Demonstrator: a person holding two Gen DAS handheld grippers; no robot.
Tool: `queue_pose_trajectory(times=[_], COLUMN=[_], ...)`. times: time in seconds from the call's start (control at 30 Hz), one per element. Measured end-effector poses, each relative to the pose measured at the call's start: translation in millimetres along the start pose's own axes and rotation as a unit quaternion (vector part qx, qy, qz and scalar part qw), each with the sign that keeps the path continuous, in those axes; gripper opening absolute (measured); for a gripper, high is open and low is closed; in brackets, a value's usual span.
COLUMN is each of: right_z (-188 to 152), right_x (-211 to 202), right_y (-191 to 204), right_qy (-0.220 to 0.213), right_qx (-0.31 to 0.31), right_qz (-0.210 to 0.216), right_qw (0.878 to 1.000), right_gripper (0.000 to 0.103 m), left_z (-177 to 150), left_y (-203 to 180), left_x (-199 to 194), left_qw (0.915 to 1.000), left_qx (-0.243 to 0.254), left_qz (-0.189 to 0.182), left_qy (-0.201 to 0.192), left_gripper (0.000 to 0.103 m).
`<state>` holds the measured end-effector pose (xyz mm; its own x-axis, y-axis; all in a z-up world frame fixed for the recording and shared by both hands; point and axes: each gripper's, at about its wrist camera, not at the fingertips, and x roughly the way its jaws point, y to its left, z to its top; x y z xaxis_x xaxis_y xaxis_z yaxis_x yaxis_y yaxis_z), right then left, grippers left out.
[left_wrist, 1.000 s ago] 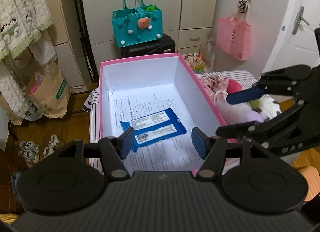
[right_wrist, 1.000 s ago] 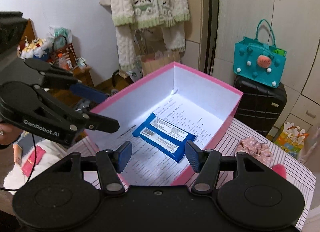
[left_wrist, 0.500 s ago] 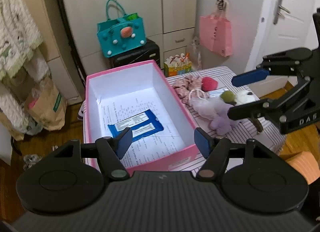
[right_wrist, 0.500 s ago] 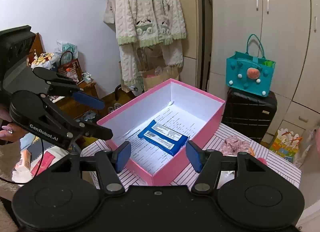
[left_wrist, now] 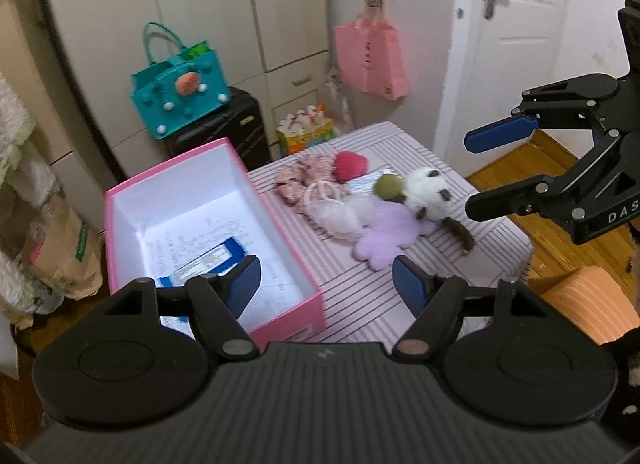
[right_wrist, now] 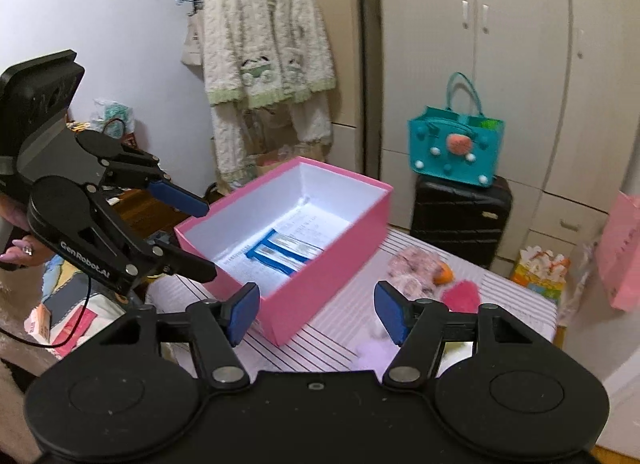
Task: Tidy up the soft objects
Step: 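Move the right gripper to the green ball and close on it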
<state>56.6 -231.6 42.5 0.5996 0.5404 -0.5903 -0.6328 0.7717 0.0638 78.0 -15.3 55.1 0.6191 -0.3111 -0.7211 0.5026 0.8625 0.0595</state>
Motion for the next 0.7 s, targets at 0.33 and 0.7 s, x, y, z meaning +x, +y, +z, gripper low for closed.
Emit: queue_pose_trajectory(times=[0.33, 0.7], right_z=[-41.6, -65.5], right_x=[-15.9, 2.2], right_y=[-32.7, -70.4], right_qy=[0.023, 0.041], right_qx=[0.028, 0.038], right_qz=[-0.023, -0.027], right_qw=[0.999, 0.998], right_gripper=[0.07, 0.071], left_z=[18.7, 36.5], left_y=[-38.1, -58.6], left_x=[32.2, 80.6], left_qw=[0.9985, 0.9957], left_qx=[0.035, 0.029], left_qz=[-0.039, -0.077], left_qy=[0.019, 0.041], left_gripper=[0.072, 0.072])
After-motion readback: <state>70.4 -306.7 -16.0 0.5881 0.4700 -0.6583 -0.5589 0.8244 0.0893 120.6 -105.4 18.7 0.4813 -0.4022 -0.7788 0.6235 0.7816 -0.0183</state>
